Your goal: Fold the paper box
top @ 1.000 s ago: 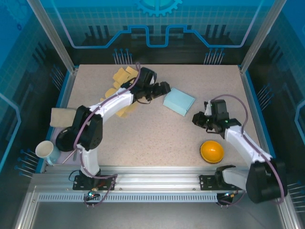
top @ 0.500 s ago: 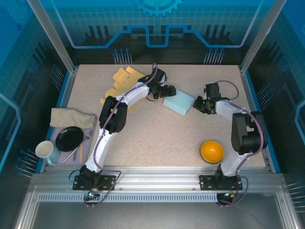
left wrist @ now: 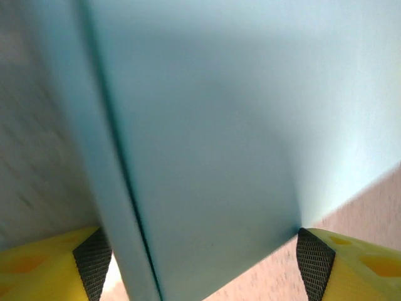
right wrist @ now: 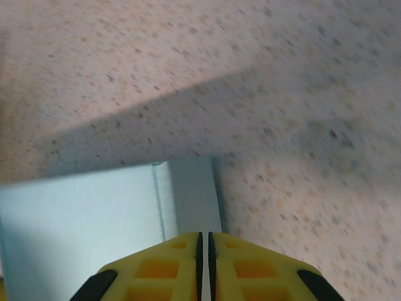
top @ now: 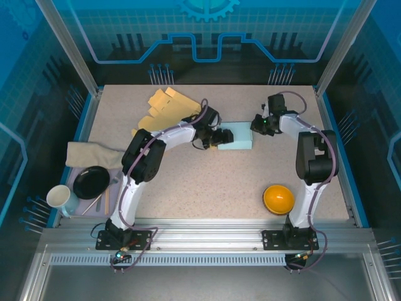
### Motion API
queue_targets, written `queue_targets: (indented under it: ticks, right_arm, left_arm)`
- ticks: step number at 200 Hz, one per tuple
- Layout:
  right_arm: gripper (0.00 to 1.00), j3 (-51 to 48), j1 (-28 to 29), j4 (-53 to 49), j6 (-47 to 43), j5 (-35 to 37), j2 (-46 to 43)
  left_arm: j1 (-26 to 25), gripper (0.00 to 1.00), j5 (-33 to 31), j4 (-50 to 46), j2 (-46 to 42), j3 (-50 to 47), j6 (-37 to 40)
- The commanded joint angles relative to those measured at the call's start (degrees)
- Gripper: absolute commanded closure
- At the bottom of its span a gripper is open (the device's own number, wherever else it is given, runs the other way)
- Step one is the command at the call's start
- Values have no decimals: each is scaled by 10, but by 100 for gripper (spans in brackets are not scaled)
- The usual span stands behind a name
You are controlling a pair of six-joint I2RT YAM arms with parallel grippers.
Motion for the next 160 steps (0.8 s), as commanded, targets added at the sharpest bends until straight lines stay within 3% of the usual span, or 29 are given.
queue_targets:
  ticks: [1,34,55,84,124,143,160]
  right_arm:
    - [86,41,0,-50,-59,-91,35]
    - [84,62,-3,-75,-83,-60,31]
    - [82,67,-14,-91,-94,-41,22]
    - [82,52,-30,-104,-98,-28,-8]
    - [87,-21,-40,-106,-76,-41,-84]
    - [89,-76,-48,-74,-55,-74,-115]
    - [89,-113,-51,-56,-49,-86,-133]
  left_arm:
    - [-50,19,43,58,-55,-43,-32]
    - [-82,19,2,14,-119,-101,-24]
    - [-65,19,-39,-50,-150,-133,-29]
    - [-22,19,-38,-59,-202,-175,-26]
    - [31,22,-9,-80,-182,-71,66]
    - [48,35,-9,-98,-122,14,108]
    - [64,62,2,-116,-61,93,131]
